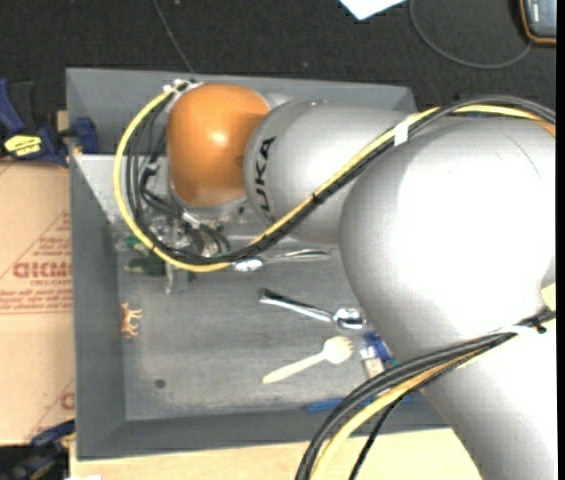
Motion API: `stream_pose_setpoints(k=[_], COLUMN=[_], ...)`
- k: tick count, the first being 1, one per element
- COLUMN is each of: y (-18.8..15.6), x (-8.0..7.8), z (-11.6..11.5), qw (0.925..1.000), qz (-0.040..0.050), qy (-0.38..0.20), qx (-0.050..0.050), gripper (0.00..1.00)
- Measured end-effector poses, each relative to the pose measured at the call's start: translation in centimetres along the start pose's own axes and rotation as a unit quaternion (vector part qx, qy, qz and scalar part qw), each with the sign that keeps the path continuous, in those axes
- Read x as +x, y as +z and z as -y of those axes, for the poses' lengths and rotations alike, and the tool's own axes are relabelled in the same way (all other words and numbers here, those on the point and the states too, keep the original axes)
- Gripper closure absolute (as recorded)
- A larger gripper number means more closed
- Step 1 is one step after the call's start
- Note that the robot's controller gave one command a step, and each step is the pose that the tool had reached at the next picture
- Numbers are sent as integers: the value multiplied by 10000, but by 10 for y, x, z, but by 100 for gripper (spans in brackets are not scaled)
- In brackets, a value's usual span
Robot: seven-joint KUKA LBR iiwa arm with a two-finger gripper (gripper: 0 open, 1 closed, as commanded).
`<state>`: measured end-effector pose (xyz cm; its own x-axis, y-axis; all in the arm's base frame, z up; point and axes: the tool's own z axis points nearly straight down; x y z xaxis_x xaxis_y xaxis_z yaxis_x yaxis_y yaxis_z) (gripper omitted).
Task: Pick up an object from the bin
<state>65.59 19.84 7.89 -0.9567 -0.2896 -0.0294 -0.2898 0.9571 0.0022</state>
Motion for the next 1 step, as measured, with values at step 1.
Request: stream_pose_setpoints(k=[1], y=[-20], x=[-2], z=[1], qw=[10000], qz=[41], qy=[14], qx=[-6], gripper=[100])
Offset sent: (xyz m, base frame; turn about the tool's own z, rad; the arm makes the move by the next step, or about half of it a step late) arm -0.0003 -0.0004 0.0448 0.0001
